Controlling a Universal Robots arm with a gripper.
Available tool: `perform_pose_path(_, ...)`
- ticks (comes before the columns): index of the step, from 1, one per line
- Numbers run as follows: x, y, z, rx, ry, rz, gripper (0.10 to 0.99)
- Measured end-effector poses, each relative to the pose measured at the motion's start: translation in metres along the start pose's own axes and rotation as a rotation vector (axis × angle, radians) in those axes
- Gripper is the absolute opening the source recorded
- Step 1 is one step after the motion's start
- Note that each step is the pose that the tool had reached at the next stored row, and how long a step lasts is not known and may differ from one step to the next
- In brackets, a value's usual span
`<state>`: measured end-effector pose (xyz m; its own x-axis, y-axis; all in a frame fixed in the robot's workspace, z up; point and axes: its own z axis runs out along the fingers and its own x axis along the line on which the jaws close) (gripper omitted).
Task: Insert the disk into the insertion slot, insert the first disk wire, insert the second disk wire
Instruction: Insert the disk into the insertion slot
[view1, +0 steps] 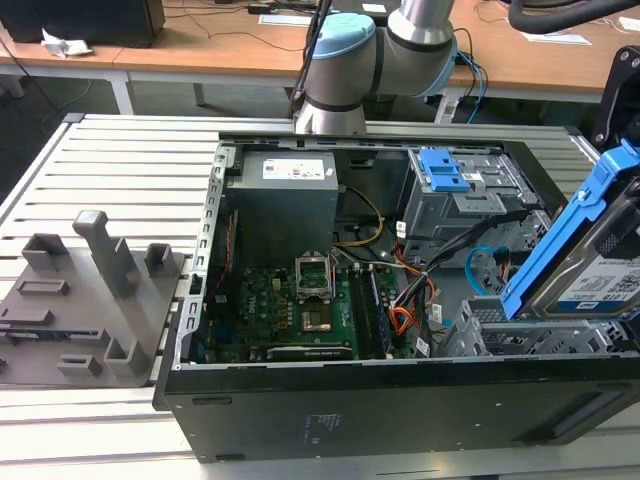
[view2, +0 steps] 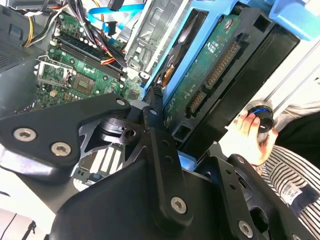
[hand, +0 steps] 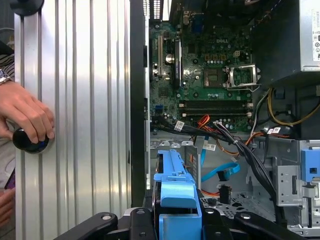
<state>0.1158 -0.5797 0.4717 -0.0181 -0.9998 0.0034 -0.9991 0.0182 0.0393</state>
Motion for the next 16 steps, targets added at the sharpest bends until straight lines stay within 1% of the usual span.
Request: perform_pose_path(16,0.0,-0.0002,0.0054,0.0,-0.0001,0.0,0.361)
